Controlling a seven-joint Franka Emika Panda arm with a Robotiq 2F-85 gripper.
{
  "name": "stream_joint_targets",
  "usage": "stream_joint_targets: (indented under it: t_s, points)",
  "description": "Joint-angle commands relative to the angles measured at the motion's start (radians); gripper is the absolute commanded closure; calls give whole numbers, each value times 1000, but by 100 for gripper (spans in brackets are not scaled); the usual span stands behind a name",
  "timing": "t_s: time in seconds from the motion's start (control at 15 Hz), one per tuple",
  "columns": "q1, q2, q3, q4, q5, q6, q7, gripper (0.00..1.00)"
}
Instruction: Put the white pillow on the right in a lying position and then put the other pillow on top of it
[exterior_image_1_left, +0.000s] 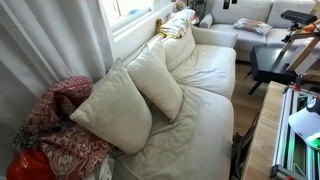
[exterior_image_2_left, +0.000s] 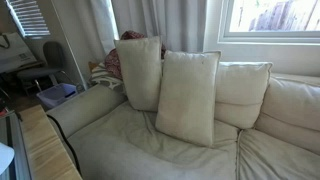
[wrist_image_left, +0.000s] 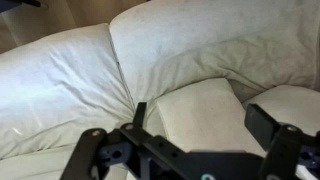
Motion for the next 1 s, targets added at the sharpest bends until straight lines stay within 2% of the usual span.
stream_joint_targets:
  t_s: [0.0,0.2,0.4,0.6,0.93]
  points:
    - [-2,1,2,2,1,-3,-1,0]
    - [8,37,4,10,32,11,-2,0]
    - [34,139,22,30,215,72,100,0]
    - [56,270,63,46,364,244,219,0]
    - [72,517,116,161,509,519,405,0]
